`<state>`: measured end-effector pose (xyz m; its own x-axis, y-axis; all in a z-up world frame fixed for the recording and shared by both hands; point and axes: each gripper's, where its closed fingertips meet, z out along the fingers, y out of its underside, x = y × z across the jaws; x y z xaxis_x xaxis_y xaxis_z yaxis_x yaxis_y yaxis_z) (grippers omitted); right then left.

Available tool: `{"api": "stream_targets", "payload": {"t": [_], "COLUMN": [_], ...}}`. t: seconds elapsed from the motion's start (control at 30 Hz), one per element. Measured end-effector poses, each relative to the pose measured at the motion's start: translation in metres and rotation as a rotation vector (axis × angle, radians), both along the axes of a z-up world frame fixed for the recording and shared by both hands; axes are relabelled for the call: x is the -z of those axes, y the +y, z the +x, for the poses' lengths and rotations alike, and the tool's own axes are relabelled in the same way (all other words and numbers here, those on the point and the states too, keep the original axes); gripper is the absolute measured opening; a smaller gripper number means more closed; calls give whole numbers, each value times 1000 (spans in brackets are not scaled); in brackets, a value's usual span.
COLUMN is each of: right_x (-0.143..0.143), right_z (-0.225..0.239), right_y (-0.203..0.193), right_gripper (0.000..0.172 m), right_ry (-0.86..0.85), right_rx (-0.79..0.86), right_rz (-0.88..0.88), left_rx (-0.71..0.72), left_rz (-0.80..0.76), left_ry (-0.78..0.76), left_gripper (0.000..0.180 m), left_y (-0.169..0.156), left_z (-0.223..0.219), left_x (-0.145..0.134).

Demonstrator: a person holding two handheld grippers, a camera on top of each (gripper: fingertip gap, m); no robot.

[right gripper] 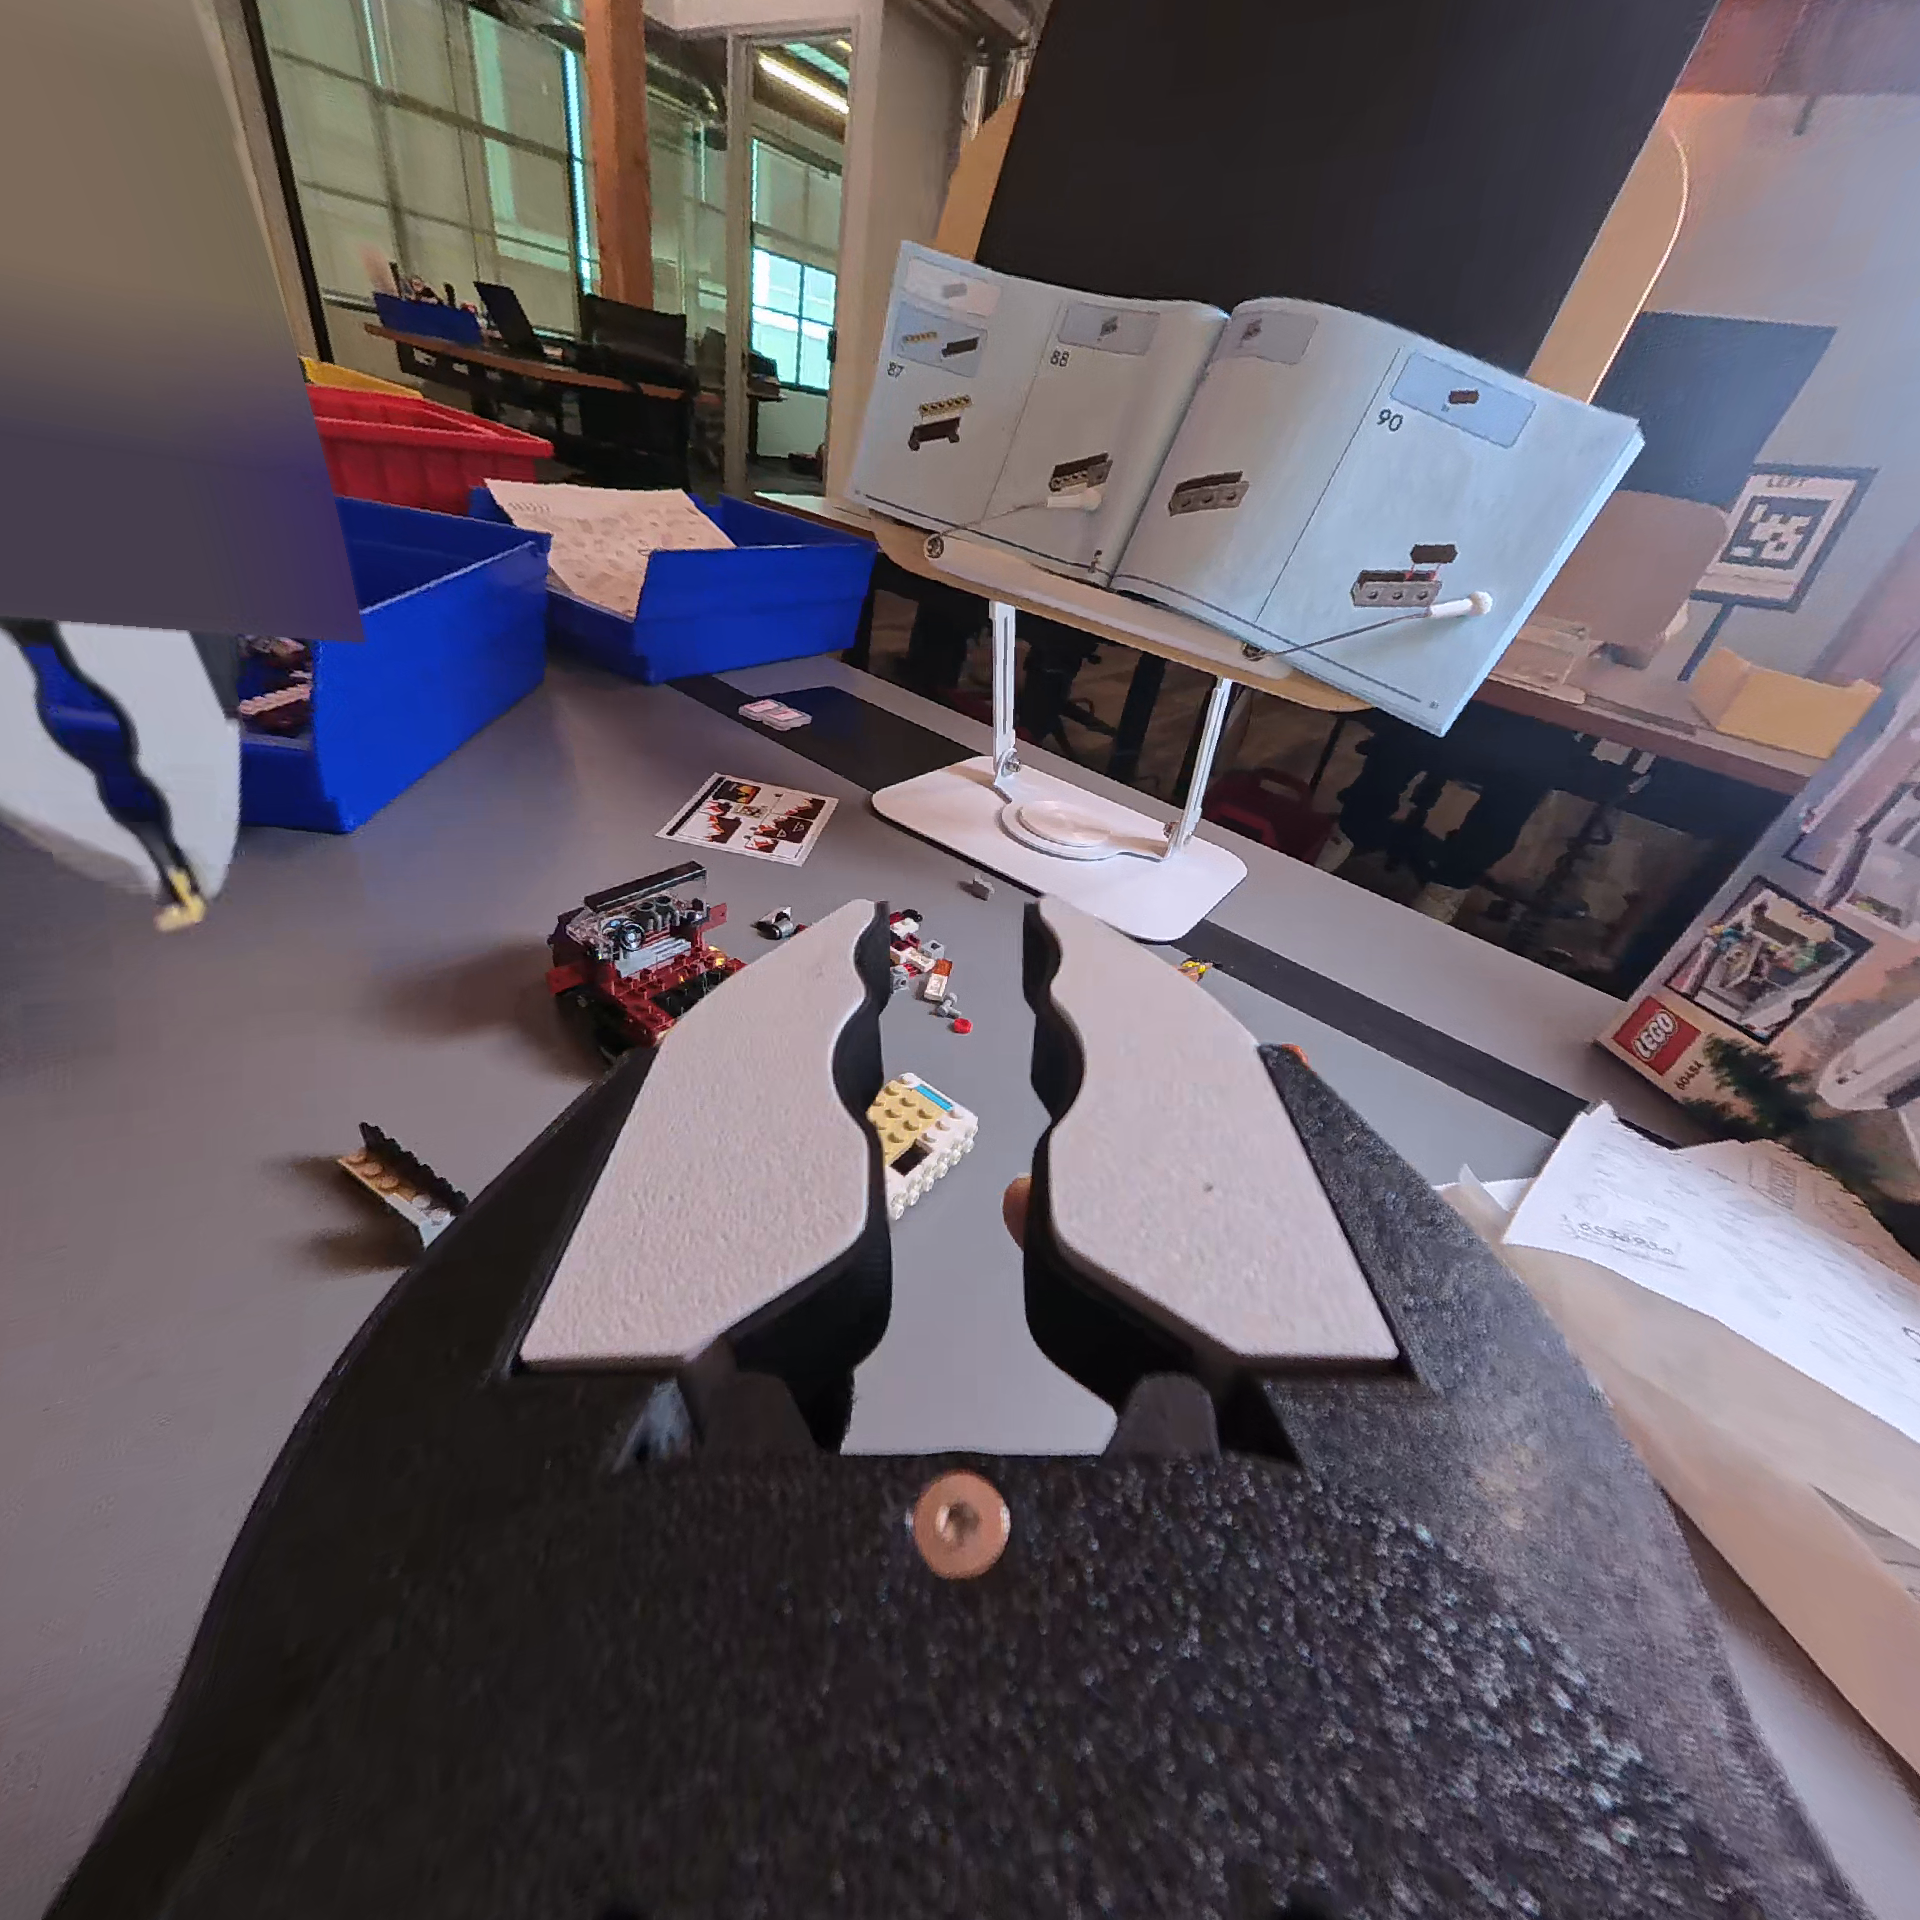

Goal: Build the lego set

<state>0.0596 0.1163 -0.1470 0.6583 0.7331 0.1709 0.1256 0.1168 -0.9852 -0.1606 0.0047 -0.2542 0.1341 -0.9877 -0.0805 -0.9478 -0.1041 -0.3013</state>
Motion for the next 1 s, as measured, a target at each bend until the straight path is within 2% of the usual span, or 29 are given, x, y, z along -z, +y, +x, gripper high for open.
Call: {"api": "stream_targets", "payload": {"t": [0.1,0.17,0.33,0.4,0.47,0.57,0.63,0.7,0.77,0.9,1.0], "right_x": [-5,-7,-8,-7,-8,-10,-10,-9,-7,-3,0], "right_z": [7,12,17,18,19,22,23,23,24,23,23], "right_y": [0,0,1,2,2,3,5,6,8,10,12], "right_gripper": [24,24,24,24,24,24,24,24,24,24,24], "right_ry": [18,29,52,54,54,66,78,78,70,59,48], "right_rx": [20,34,40,38,42,45,45,47,54,63,70], "right_rz": [10,18,14,9,13,14,9,5,2,-6,-11], "left_rx": [67,84,80,35,-82,-336,-491,-610,-675,-710,-723], "left_rz": [-45,-40,-37,8,85,217,204,151,61,-75,-95], "left_ry": [52,65,66,42,12,-3,59,92,112,107,78], "left_gripper": [3,3,3,3,3,3,3,4,4,4,14], "left_y": [-7,-7,-11,-3,16,49,55,55,50,44,52], "left_z": [20,25,24,15,-15,-97,-161,-210,-240,-259,-262], "left_x": [29,37,40,29,-2,-61,-72,-63,-41,-1,4]}}
